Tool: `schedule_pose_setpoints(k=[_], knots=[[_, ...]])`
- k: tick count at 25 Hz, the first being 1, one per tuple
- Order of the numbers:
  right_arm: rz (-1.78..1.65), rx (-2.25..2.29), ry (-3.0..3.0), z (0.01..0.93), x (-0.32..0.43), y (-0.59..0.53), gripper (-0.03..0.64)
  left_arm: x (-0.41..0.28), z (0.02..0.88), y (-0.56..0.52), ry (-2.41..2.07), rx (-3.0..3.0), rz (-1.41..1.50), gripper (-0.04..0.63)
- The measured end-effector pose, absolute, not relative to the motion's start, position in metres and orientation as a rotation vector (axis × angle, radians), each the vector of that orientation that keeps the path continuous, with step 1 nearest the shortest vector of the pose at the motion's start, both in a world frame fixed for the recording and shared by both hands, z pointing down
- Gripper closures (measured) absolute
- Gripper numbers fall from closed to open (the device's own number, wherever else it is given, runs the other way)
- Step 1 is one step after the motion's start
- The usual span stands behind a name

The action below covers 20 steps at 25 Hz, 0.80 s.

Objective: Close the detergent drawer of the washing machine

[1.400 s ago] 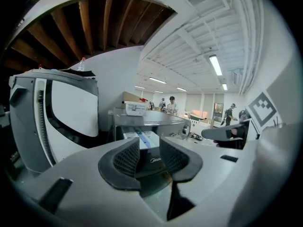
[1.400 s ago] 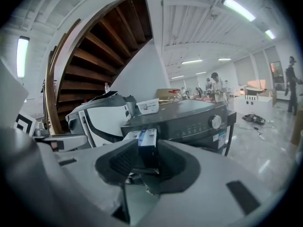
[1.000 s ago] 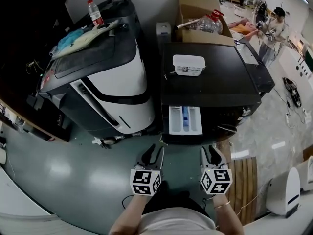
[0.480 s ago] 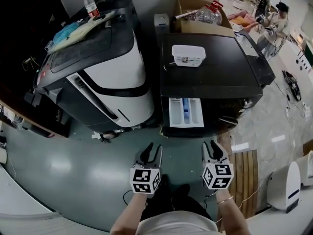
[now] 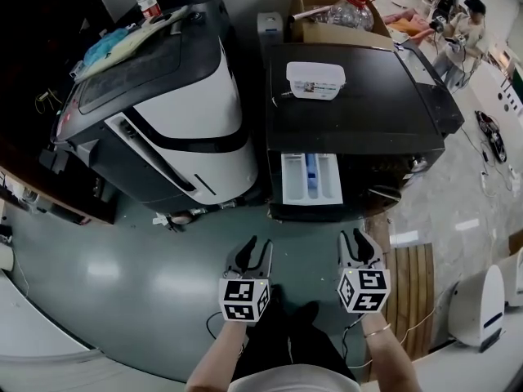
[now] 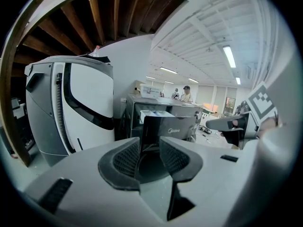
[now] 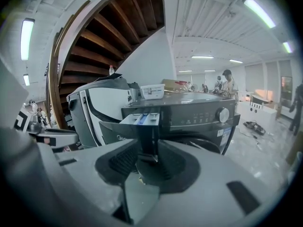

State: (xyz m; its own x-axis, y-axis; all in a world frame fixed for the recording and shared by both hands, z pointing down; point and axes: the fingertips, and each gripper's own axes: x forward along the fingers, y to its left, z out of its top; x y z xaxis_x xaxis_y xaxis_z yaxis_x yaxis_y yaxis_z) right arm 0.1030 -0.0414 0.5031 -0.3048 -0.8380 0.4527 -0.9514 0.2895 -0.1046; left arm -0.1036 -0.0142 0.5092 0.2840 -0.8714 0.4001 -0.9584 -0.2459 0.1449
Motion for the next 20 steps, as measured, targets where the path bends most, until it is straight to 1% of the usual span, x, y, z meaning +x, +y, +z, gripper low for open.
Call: schedule_pose_setpoints(k=[9,20], knots=[[0.539,1.649,-2.223,0.516,0.109,-0.059,0.5,-0.096,0.52,-0.032,-1.634,2.214,0.347,0.483],[0.537,1.636,-2.208,0.529,0.107,-0.081,0.5,-0.084,0.534,-0.067,-1.619,2.191,0.326,0.465]])
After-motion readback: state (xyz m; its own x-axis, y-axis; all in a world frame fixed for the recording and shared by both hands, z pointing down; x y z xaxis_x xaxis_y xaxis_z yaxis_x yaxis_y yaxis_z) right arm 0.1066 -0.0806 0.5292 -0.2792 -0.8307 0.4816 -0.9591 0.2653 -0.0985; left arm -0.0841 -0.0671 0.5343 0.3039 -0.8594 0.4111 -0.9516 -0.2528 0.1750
